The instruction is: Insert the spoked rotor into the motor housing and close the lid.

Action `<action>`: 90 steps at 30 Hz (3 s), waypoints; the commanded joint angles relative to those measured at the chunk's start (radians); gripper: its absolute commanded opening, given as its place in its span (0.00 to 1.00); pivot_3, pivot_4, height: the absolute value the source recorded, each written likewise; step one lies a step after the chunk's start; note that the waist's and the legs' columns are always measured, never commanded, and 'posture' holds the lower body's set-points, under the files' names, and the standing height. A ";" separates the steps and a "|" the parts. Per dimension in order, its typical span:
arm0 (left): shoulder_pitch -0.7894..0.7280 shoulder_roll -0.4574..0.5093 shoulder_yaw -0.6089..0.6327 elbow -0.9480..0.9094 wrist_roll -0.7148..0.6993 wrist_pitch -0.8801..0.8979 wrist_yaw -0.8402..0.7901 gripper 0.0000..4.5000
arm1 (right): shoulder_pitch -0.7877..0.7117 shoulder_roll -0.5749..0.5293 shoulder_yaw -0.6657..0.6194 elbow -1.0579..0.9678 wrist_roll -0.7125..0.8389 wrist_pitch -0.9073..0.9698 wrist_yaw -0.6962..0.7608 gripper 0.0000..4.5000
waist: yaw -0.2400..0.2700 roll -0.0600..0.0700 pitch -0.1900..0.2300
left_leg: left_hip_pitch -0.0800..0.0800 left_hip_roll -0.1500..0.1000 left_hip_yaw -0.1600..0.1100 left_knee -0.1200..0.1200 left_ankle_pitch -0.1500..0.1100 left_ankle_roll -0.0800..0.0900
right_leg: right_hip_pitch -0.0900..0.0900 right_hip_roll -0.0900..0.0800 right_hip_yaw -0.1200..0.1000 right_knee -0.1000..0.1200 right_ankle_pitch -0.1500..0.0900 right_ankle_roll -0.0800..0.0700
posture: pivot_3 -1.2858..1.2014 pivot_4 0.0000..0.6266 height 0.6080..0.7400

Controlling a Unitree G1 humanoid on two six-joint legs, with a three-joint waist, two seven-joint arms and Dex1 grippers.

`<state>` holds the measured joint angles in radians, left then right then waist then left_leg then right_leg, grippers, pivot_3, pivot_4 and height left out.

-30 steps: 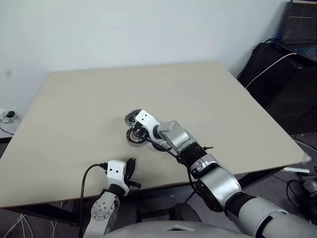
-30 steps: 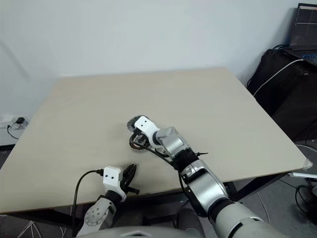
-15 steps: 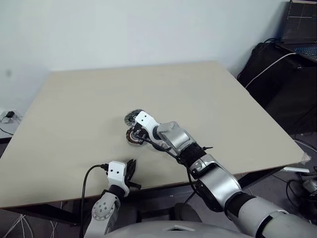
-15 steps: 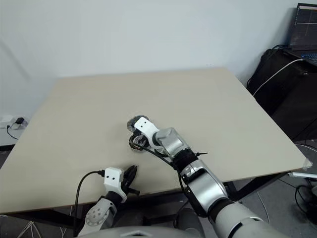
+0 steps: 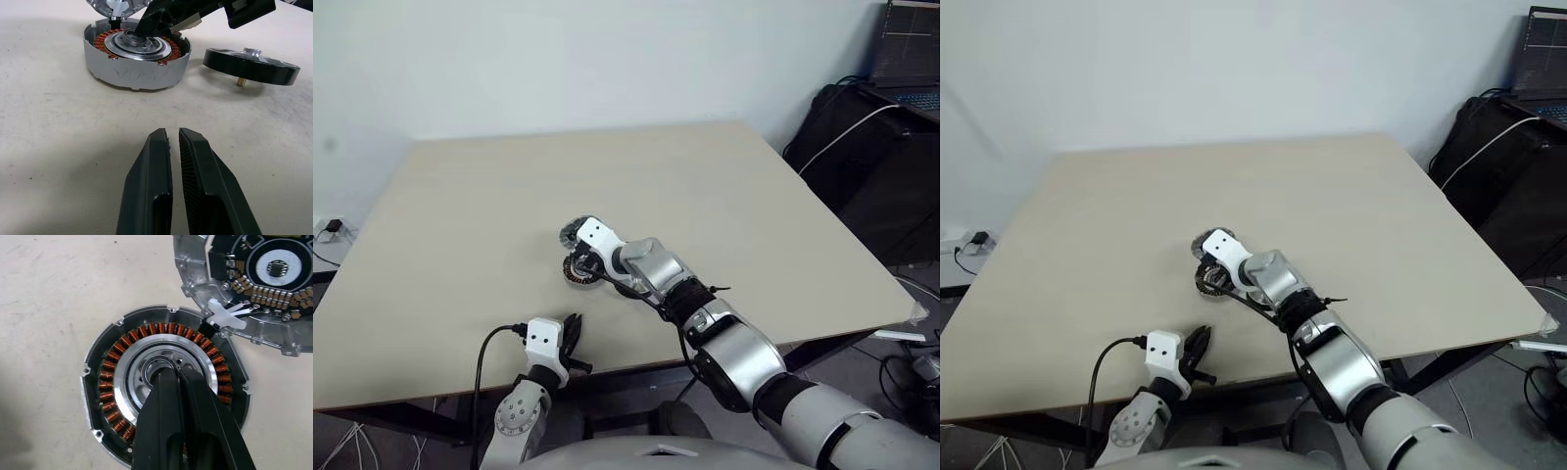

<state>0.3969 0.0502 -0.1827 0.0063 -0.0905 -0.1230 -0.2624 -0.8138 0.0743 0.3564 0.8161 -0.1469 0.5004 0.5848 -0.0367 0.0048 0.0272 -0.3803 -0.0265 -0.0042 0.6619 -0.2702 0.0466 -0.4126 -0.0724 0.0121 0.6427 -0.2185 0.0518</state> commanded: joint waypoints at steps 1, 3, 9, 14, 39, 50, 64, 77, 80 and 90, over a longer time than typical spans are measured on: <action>-0.009 -0.005 0.003 -0.002 -0.003 -0.028 -0.002 0.09 | -0.034 -0.007 -0.013 -0.004 -0.001 -0.020 -0.002 0.00 | 0.000 0.000 0.000 | 0.000 0.000 0.000 0.000 0.000 0.000 | 0.000 0.000 0.000 0.000 0.000 0.000 | 0.52 0.00 1.00; -0.010 -0.005 0.004 0.002 -0.004 -0.030 -0.002 0.09 | -0.033 -0.011 -0.010 -0.004 -0.003 -0.019 0.002 0.00 | 0.000 0.000 0.000 | 0.000 0.000 0.000 0.000 0.000 0.000 | 0.000 0.000 0.000 0.000 0.000 0.000 | 0.52 0.00 1.00; -0.014 -0.006 0.004 0.016 -0.006 -0.039 -0.005 0.09 | -0.025 -0.017 0.003 -0.013 -0.010 -0.013 0.018 0.00 | 0.000 0.000 0.000 | 0.000 0.000 0.000 0.000 0.000 0.000 | 0.000 0.000 0.000 0.000 0.000 0.000 | 0.52 0.00 1.00; -0.017 -0.005 0.005 0.028 -0.007 -0.045 -0.008 0.09 | -0.025 -0.017 0.006 -0.015 -0.011 -0.008 0.024 0.00 | 0.001 0.000 0.000 | 0.000 0.000 0.000 0.000 0.000 0.000 | 0.000 0.000 0.000 0.000 0.000 0.000 | 0.52 0.00 1.00; 0.009 -0.001 -0.003 -0.003 0.004 -0.040 0.001 0.09 | 0.442 -0.144 -0.150 -0.759 0.070 0.064 -0.122 0.01 | 0.021 -0.002 -0.002 | -0.001 -0.001 -0.001 0.000 -0.001 0.000 | 0.000 -0.002 -0.002 -0.002 -0.002 -0.001 | 0.52 0.00 1.00; 0.014 0.056 -0.018 -0.128 -0.009 0.095 -0.037 0.09 | 0.730 -0.027 -0.454 -1.206 0.333 0.494 -0.260 0.35 | 0.023 -0.002 -0.001 | -0.001 0.002 -0.001 0.001 0.000 0.001 | 0.001 0.005 -0.001 -0.001 -0.007 0.002 | 0.52 0.00 1.00; 0.025 0.076 -0.017 -0.198 -0.013 0.159 -0.041 0.09 | 0.641 0.166 -0.783 -1.158 0.667 0.866 -0.476 0.50 | 0.022 0.000 0.000 | -0.001 0.001 0.000 0.000 0.000 0.001 | 0.000 0.000 0.000 -0.002 -0.007 0.002 | 0.52 0.00 1.00; 0.026 0.070 -0.005 -0.194 -0.011 0.141 -0.033 0.09 | 0.550 0.200 -0.898 -0.979 0.819 0.910 -0.593 0.50 | 0.018 0.003 0.003 | -0.004 0.001 0.001 0.000 -0.001 0.004 | 0.000 0.004 0.000 -0.005 -0.005 0.001 | 0.52 0.00 1.00; 0.027 0.073 0.000 -0.188 -0.011 0.133 -0.034 0.09 | 0.556 0.194 -0.868 -0.958 0.826 0.891 -0.601 0.50 | 0.014 0.003 0.003 | -0.003 0.001 0.001 0.000 -0.001 0.004 | 0.000 0.004 0.000 -0.006 -0.005 0.002 | 0.52 0.00 1.00; 0.025 0.071 0.005 -0.170 -0.011 0.117 -0.034 0.09 | 0.552 0.192 -0.862 -0.871 0.879 0.861 -0.624 0.50 | 0.013 0.004 0.003 | -0.004 0.001 0.001 0.000 -0.001 0.004 | 0.001 0.001 0.000 -0.008 -0.006 0.004 | 0.52 0.00 1.00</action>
<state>0.4303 0.1213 -0.1829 -0.1411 -0.0991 0.0151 -0.2956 -0.2619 0.1337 -0.5195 -0.0577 0.6985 1.3855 -0.0347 -0.0240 0.0086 0.0301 -0.3838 -0.0251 -0.0032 0.6618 -0.2715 0.0508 -0.4118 -0.0721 0.0117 0.6348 -0.2244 0.0560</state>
